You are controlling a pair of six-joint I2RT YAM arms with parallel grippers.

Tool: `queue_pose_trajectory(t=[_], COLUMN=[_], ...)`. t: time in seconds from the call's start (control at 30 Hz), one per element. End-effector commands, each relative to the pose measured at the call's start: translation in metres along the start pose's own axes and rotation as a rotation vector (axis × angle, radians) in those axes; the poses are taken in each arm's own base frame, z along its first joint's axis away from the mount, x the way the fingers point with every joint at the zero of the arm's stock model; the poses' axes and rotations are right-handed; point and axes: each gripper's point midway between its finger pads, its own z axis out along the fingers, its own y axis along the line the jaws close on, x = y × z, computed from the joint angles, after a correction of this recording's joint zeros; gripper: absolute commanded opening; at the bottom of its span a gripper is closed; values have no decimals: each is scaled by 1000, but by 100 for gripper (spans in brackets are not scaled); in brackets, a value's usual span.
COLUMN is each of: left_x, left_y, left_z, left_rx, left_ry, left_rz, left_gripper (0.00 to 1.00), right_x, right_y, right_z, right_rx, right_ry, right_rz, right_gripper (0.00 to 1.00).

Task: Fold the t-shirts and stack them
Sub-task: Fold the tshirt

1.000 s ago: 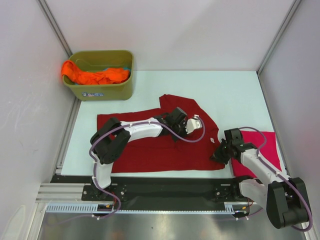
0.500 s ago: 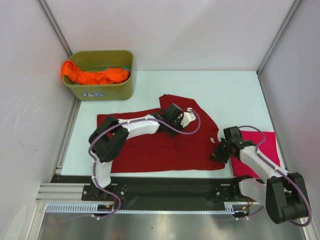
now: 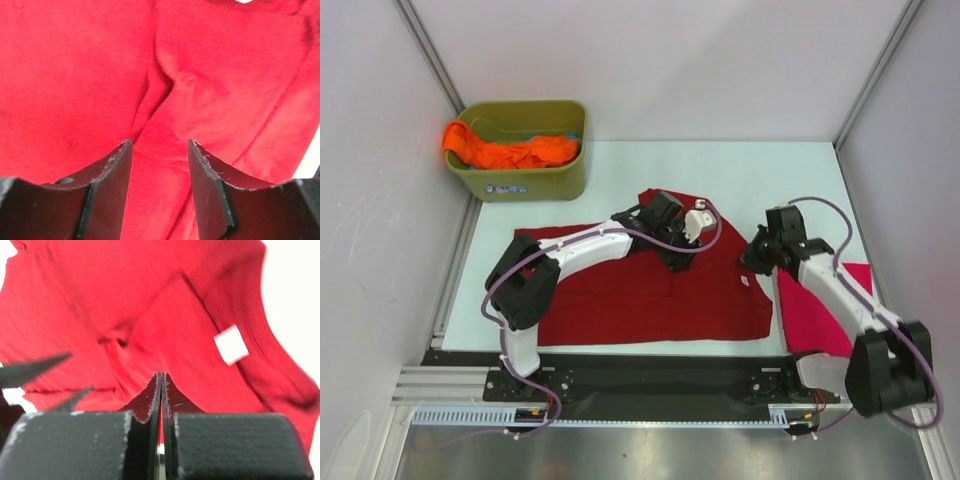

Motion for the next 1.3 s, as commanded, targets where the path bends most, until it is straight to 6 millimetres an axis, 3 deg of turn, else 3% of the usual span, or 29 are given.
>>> queue_pose_trajectory(t=[0.0, 0.17, 0.37, 0.5, 0.7, 0.87, 0.97, 1.03, 1.07, 1.13, 1.17, 1.2, 1.23, 1.27], left_x=[-19, 9, 48, 65, 76, 88, 76, 54, 28, 1, -22, -33, -38, -39], left_y=[-17, 3, 17, 25, 61, 65, 57, 39, 38, 21, 20, 19, 27, 35], left_z=[-8, 18, 29, 32, 28, 20, 13, 1, -7, -29, -42, -56, -70, -79], left_rx=[81, 42, -6, -37, -192, -225, -182, -69, -41, 67, 88, 100, 115, 101], left_ry=[-68, -10, 61, 100, 140, 181, 152, 107, 55, 7, -41, -71, -99, -118], left_rz=[-3, -78, -133, -156, -191, -193, -194, -191, -165, -107, -77, -61, -86, -110], left_gripper=[54, 50, 49, 47, 45, 43, 44, 49, 51, 61, 66, 71, 72, 73], right_x=[-17, -24, -17, -14, -21, -32, -38, -41, -54, -73, -83, -107, -116, -127], right_y=[16, 19, -10, -22, -41, -47, -30, -8, 7, 25, 33, 53, 60, 66], right_z=[22, 65, 91, 96, 97, 91, 87, 77, 70, 57, 50, 40, 36, 40], right_rx=[-33, -20, 64, 103, 156, 177, 116, 38, 0, -40, -55, -94, -101, -103], right_ry=[1, 56, 113, 124, 114, 87, 92, 105, 79, 31, 4, -52, -70, -80], right_rz=[-55, -63, -39, -36, -4, -17, -37, -55, -68, -97, -118, -137, -149, -159], right_gripper=[0, 0, 0, 0, 0, 0, 0, 0, 2, 18, 25, 32, 43, 46])
